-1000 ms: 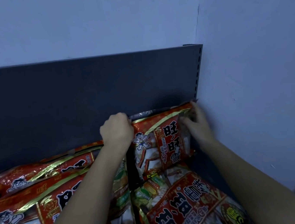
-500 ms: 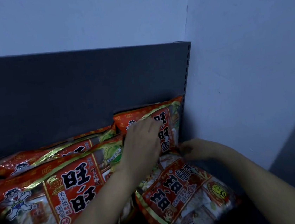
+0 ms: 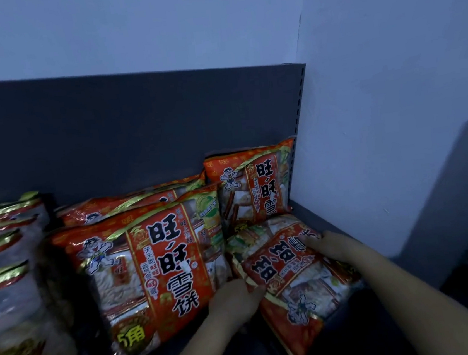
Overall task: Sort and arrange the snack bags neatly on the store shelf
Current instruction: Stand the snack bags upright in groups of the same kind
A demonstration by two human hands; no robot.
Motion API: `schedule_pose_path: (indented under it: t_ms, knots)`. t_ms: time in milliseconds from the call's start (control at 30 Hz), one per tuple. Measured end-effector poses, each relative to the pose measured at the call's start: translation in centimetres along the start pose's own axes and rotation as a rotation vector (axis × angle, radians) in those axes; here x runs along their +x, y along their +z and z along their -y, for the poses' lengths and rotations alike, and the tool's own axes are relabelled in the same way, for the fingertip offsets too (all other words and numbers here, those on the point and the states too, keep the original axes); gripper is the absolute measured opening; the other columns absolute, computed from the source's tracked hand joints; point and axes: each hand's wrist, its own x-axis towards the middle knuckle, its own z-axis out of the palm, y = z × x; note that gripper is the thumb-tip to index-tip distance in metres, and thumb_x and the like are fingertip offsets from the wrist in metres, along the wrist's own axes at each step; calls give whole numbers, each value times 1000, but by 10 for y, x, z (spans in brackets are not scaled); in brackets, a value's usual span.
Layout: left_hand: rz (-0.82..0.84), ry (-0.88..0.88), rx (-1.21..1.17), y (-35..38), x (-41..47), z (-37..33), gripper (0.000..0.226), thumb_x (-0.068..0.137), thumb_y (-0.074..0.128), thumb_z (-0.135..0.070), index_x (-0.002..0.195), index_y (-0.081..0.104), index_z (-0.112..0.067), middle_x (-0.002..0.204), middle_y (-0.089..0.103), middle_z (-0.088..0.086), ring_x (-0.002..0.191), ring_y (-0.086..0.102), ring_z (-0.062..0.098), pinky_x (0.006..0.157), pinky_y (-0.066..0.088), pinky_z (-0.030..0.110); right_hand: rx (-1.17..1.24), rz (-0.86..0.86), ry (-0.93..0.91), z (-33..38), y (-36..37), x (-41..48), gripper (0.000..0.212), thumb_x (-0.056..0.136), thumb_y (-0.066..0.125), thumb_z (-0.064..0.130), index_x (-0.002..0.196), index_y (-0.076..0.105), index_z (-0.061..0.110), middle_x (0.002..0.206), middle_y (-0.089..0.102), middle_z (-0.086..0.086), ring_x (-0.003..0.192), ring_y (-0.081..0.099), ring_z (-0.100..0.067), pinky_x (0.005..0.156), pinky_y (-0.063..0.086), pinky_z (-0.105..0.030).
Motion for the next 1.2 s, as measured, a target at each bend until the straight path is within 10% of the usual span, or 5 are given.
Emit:
schedule_pose_path:
  t_ms: [267, 500, 633, 767, 1200]
  knots:
    - [-55, 99, -1052, 19, -15, -22, 49, 82, 71, -14, 122, 44, -15, 112, 61, 0, 97, 58, 11, 67, 46, 19, -148, 5, 101, 3, -3, -14, 81, 92, 24, 64, 145, 26, 3, 144, 42, -15, 126, 48, -27, 104, 35, -31]
    - [-349, 453, -414, -8, -23, -52, 18, 94, 49, -9, 107, 58, -14, 108, 64, -1, 101, 59, 15, 89, 49, 30, -111, -168, -71, 15, -20, -27, 54, 97, 42, 43, 132, 44, 3, 136, 50, -16, 120, 51, -27, 94, 40, -29]
    - [-514, 624, -110, -39, -21, -69, 31, 88, 50, 0, 112, 65, -13, 106, 67, 3, 98, 60, 21, 84, 51, 32, 108, -490, -555, 43, -31, -38, 52, 95, 52, 22, 141, 33, 7, 142, 41, -12, 131, 40, -27, 104, 35, -33]
    - [-541, 748, 202, -72, -10, -84, 39, 85, 51, 4, 120, 60, -12, 110, 58, 6, 102, 47, 22, 90, 42, 39, -427, -643, -1047, 59, -47, -39, 57, 79, 32, 5, 133, 50, 9, 142, 45, -8, 137, 33, -27, 116, 17, -40]
    - [-484, 467, -237, -109, 9, -67, 21, 84, 70, -26, 71, 56, -16, 73, 57, -2, 74, 55, 16, 66, 42, 30, -670, -676, -575, 48, -98, -14, 30, 85, 56, 25, 115, 54, 24, 114, 54, 4, 115, 45, -20, 112, 19, -41]
